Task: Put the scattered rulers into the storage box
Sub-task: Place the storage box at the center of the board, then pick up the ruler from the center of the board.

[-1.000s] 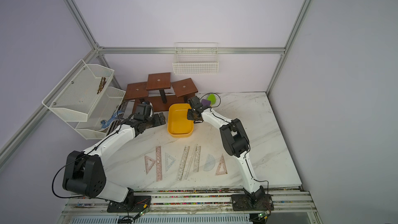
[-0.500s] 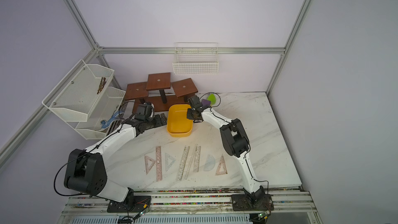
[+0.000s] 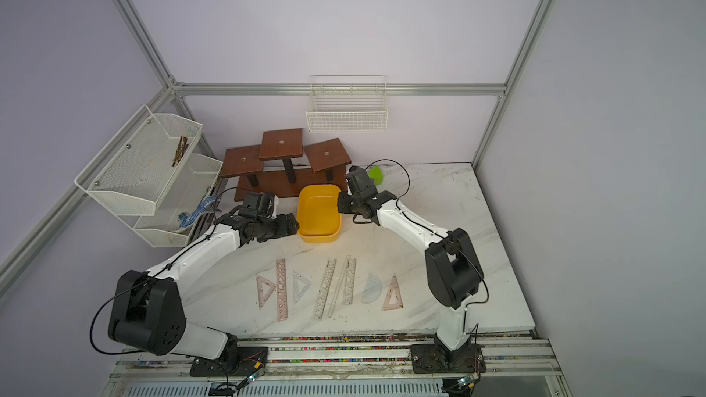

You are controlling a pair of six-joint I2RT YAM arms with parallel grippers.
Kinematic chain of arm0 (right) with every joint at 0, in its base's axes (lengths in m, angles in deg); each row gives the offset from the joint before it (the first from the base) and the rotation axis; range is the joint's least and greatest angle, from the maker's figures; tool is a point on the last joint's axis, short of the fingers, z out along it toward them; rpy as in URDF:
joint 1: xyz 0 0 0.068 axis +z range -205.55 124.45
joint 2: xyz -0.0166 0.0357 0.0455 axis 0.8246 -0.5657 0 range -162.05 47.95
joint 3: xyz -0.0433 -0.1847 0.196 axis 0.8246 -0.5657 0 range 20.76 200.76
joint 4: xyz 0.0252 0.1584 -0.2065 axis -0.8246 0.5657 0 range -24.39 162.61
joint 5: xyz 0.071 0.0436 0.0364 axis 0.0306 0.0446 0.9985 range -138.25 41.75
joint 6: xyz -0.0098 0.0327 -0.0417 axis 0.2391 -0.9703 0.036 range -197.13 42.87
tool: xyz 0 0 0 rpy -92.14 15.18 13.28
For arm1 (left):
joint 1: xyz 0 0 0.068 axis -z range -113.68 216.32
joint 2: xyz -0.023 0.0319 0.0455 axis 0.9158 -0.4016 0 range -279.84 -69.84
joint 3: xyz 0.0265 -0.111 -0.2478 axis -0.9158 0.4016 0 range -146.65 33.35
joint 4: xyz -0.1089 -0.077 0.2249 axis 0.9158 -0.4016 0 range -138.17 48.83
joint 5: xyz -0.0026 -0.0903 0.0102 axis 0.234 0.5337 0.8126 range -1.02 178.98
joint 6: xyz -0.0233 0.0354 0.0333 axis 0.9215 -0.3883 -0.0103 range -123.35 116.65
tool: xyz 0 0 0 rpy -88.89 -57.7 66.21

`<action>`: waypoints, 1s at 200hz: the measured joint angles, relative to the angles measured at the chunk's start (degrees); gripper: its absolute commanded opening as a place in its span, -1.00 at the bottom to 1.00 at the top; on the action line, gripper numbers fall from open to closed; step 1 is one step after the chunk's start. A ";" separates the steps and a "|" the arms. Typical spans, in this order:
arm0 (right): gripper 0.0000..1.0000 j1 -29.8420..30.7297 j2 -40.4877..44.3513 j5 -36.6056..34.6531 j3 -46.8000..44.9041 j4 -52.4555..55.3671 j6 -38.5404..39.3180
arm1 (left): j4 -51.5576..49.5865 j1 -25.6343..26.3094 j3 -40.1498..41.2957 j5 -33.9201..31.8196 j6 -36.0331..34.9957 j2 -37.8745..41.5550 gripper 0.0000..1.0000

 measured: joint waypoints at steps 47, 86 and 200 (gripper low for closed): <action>-0.69 12.13 8.22 11.13 -21.22 -14.36 3.39 | -3.30 3.21 14.14 3.78 4.63 15.41 0.59; -0.75 20.92 1.77 16.09 -26.84 -19.67 3.82 | -5.70 5.18 23.28 5.70 10.05 23.45 0.60; -0.82 28.96 -13.81 14.80 -15.54 -22.23 4.35 | -13.42 0.87 22.73 -8.55 18.64 35.71 0.62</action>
